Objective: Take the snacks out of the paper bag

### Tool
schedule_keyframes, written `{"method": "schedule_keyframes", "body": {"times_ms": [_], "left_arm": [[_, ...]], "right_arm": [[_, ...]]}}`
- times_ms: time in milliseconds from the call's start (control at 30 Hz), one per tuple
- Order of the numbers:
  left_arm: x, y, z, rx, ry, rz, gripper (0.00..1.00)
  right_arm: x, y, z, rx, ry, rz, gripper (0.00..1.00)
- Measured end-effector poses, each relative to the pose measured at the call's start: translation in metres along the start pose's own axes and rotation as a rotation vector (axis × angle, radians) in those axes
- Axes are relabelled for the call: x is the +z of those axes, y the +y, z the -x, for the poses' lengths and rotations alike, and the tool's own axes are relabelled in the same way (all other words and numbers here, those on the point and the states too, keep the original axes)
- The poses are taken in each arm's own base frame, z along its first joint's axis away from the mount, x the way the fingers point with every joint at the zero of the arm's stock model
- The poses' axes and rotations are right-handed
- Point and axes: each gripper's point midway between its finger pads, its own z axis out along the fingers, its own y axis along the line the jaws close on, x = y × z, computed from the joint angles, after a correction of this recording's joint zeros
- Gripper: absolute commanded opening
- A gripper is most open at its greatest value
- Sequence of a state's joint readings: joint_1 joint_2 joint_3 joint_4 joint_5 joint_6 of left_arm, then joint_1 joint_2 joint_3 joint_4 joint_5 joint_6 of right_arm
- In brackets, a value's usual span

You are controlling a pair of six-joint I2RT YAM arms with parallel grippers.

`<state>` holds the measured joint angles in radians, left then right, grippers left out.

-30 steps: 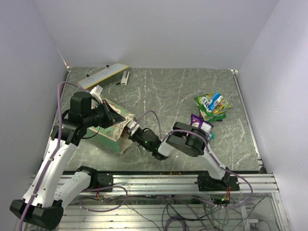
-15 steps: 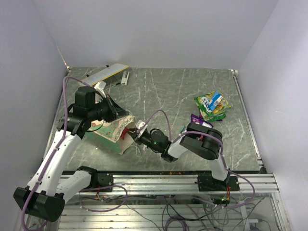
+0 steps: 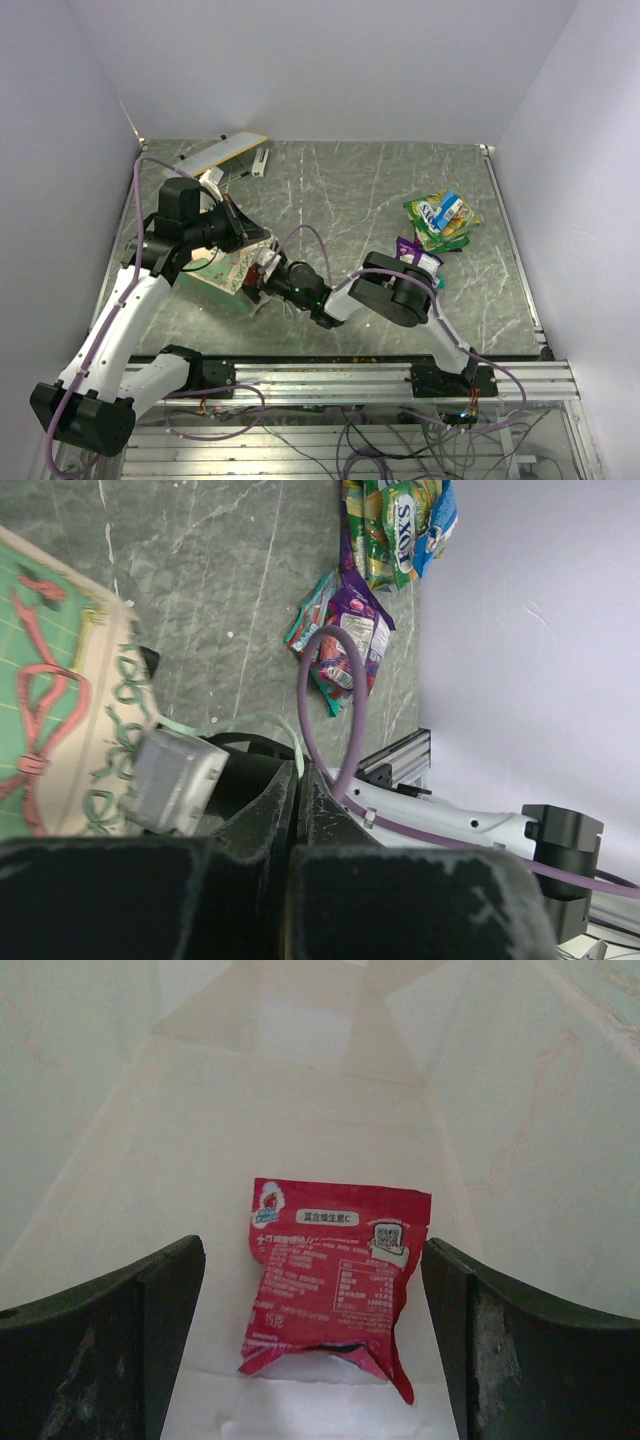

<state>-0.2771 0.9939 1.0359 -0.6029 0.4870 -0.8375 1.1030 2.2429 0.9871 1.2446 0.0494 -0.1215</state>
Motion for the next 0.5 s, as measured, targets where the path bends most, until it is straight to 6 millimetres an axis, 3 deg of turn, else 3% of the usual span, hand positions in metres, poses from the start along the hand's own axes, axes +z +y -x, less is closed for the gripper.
{"method": "schedule_keyframes", "body": {"times_ms": [133, 267, 367, 500], "left_arm": [[0.000, 0.000, 0.000, -0.001, 0.003, -0.001, 0.07], [0.000, -0.001, 0.000, 0.000, 0.002, -0.004, 0.07], [-0.002, -0.002, 0.000, 0.003, -0.002, -0.007, 0.07], [-0.002, -0.002, 0.000, 0.004, -0.004, -0.008, 0.07]], "right_arm": [[0.013, -0.008, -0.012, -0.035, 0.037, -0.047, 0.85], [0.009, -0.012, -0.034, -0.055, 0.112, -0.075, 0.67], [0.005, -0.013, -0.039, -0.054, 0.122, -0.082, 0.53], [0.001, -0.013, -0.040, -0.059, 0.122, -0.091, 0.44]]}}
